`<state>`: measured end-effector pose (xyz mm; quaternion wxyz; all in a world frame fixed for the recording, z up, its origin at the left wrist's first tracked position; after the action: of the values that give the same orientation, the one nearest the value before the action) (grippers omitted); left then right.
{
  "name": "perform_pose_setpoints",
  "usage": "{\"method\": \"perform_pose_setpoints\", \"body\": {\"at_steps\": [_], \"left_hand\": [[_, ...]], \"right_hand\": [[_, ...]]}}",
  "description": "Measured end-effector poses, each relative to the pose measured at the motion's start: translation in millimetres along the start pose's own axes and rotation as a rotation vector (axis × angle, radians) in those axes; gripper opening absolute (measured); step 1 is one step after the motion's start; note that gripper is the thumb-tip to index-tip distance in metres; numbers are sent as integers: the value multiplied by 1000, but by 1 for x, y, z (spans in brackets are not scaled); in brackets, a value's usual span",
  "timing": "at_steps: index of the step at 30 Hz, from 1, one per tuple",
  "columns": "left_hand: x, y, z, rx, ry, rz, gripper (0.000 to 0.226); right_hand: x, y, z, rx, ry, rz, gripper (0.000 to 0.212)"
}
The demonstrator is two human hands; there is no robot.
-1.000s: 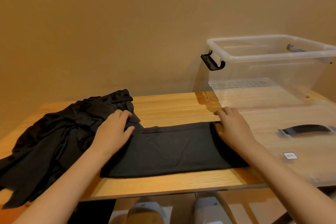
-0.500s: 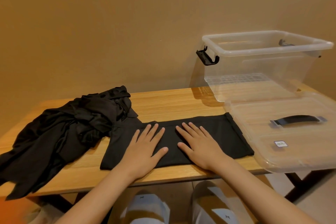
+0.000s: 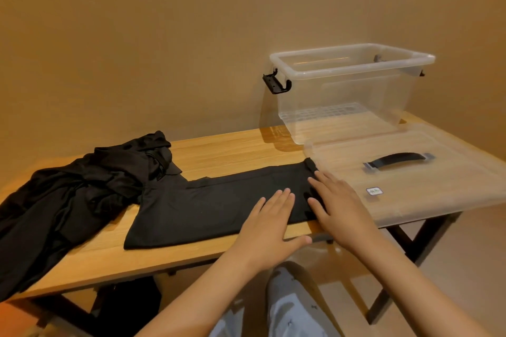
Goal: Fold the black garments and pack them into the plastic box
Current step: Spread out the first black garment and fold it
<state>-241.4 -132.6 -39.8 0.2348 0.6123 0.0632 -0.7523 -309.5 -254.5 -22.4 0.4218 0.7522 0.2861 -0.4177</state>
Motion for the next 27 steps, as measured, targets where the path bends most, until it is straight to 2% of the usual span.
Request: {"method": "perform_pose_setpoints", "body": {"at_steps": [2,5,7,11,14,17,19,24,27], "left_hand": [[10,5,10,1,32,-29,90],[21,3,15,-5,101,-41,93],[22,1,13,-7,107,-26,94],[21,-9,22,26,94,-50,100],[14,-18,27,54,31,-42,83],[-2,-12,24,32,-107,61,63],[-11,4,17,-10,-165,100,55],[-15,67,2,-54,-171,55,51],[-13,95,4,3,-168,56,56]], "right_hand": [[-1,-12,3,-37,-18,3,50],[-15,-32,5,-33,100,203,36],[-19,-48,11,24,206,305,23],[-15,-75,25,201,388,332,5],[-16,-88,30,388,506,332,13],[-4,-94,36,593,615,232,28],[1,-93,36,677,723,237,35],[1,-85,31,720,758,378,33],[-1,-86,31,708,749,459,25]]}}
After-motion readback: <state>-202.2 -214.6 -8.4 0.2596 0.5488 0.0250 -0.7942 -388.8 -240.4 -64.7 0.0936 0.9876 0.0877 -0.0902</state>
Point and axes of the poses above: each hand's wrist, its own y-axis towards the middle knuckle, its own x-axis out of the palm, z = x × y, the point moved 6 cm from there along y, towards the middle knuckle, and after that the axes turned 11 degrees about z, right-handed, at the moved point
